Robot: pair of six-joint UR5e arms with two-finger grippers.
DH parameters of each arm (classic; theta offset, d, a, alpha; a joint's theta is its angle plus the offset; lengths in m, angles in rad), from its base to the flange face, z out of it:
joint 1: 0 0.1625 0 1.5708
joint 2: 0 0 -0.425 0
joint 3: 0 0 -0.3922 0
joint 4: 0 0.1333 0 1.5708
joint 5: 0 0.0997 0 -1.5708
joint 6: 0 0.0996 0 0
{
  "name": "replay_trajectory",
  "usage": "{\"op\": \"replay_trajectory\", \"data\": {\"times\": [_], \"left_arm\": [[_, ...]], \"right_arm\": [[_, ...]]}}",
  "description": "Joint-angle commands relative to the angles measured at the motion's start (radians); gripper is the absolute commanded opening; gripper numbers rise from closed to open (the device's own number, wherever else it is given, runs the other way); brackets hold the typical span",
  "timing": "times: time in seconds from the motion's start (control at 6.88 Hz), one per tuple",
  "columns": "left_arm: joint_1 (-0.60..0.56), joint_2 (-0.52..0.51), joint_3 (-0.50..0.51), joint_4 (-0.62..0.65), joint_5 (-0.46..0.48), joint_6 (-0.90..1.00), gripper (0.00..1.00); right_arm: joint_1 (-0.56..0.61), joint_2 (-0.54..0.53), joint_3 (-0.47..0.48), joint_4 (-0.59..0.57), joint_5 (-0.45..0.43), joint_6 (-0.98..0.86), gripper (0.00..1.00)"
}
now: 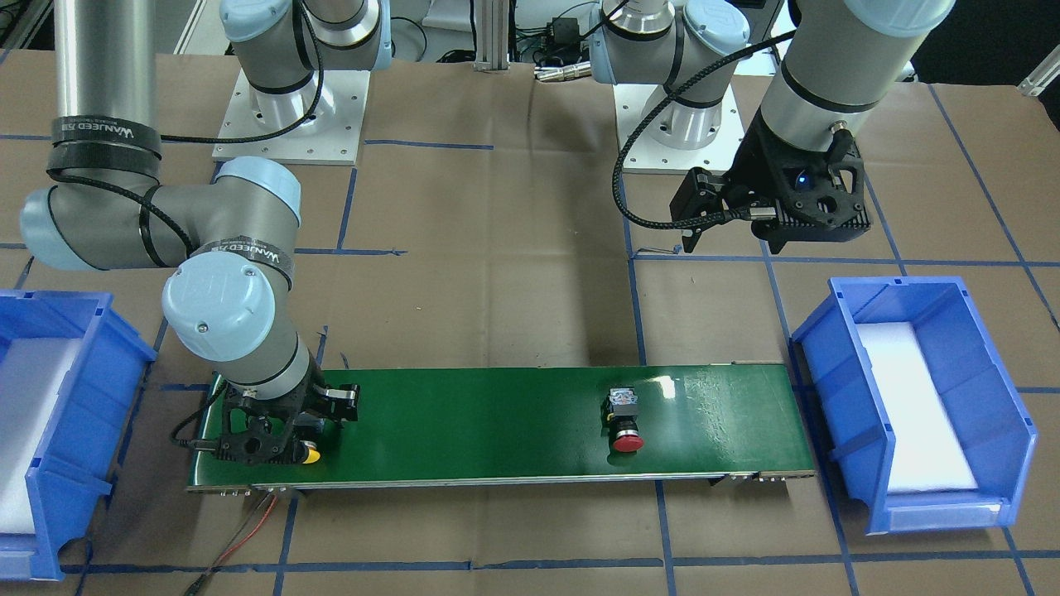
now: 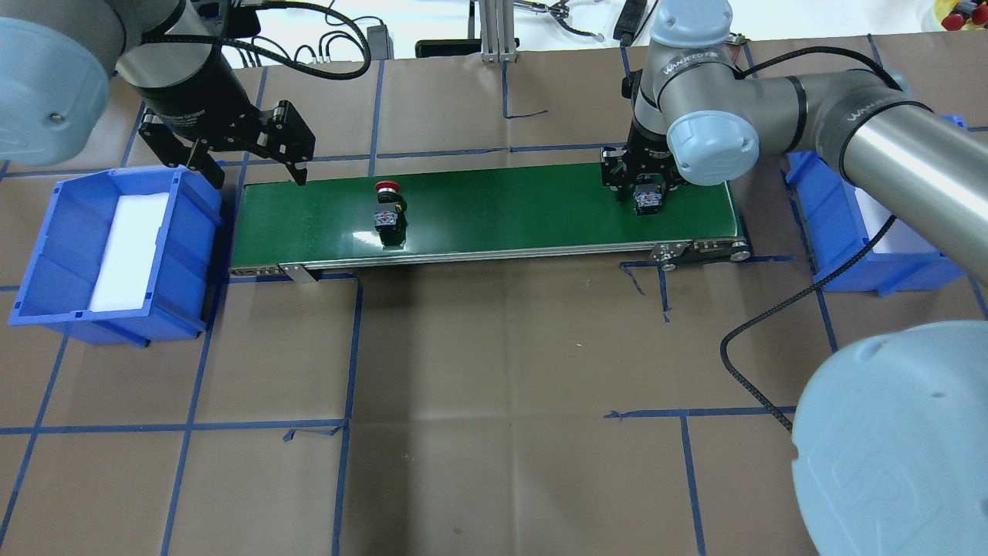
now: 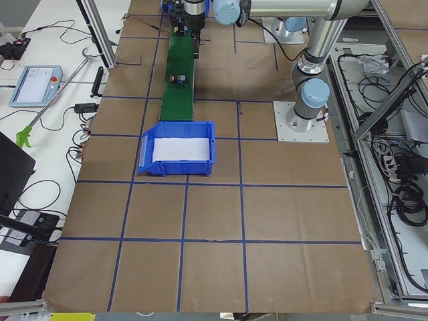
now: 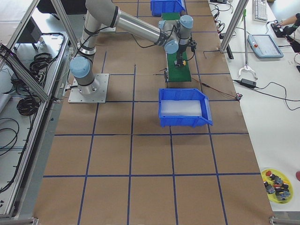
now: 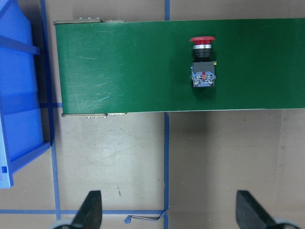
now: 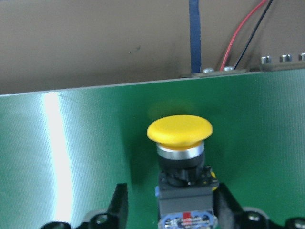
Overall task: Transport two buttons from left to right
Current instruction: 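Lift the yellow button and carry it into the blue bin beside the right arm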
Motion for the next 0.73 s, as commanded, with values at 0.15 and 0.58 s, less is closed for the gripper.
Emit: {"op": "replay_trajectory", "data": {"times": [0.15, 0.58], "left_arm": [[0.0, -0.003, 0.0, 0.0, 0.0, -0.002, 1.0], [0.0, -0.001, -0.001, 0.001, 0.0, -0.002, 1.0]], "right_arm": [[-0.024, -0.015, -0.04, 0.005, -0.015, -0.015, 0.05], [-0.143, -0.121, -0.12, 0.151, -0.012, -0.132, 0.03]]}}
